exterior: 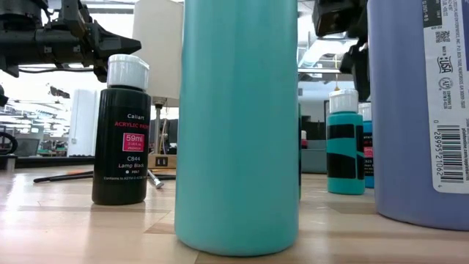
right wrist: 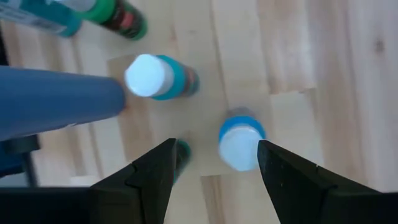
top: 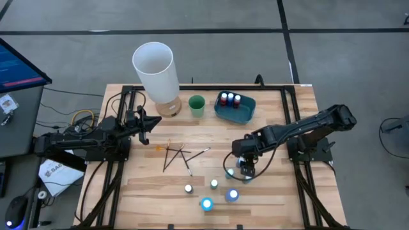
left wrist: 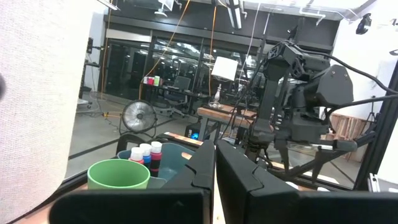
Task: Pick & Place Paint Supplies
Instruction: Put the light blue paint bottle into the blue bin
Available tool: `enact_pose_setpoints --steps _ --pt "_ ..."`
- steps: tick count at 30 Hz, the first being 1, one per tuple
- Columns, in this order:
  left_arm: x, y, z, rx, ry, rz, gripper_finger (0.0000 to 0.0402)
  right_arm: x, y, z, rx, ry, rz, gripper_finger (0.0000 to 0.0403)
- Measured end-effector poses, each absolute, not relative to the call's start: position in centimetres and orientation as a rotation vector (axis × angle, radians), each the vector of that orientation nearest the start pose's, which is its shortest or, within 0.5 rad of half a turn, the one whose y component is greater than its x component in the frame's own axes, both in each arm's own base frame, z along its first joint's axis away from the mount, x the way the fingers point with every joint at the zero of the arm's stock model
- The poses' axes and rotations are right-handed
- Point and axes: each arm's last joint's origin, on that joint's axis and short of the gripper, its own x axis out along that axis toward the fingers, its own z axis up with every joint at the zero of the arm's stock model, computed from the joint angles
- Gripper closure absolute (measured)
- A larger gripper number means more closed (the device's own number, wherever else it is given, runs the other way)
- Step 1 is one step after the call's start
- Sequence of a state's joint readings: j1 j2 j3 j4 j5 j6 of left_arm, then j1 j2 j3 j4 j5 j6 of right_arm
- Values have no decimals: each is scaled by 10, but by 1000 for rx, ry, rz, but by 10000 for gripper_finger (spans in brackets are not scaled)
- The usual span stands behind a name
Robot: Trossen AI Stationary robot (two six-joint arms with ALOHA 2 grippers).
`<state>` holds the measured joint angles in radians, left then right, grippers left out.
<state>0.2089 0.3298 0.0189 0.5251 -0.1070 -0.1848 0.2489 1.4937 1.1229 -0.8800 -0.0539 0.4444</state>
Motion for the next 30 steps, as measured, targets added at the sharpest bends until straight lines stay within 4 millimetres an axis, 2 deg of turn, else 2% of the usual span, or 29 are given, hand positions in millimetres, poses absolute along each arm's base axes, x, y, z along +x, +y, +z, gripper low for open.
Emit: enact_pose_setpoints --steps 7,18,25,30 --pt "113 27 192 -171 -243 294 399 271 69 242 210 1270 -44 167" --pt "113 27 192 -171 -243 294 399 271 69 242 211 1268 -45 169" --pt "113 27 192 -171 -243 294 399 261 63 217 207 1339 -77 169" --pt "113 27 192 -171 -243 294 399 263 57 212 224 1319 -91 169"
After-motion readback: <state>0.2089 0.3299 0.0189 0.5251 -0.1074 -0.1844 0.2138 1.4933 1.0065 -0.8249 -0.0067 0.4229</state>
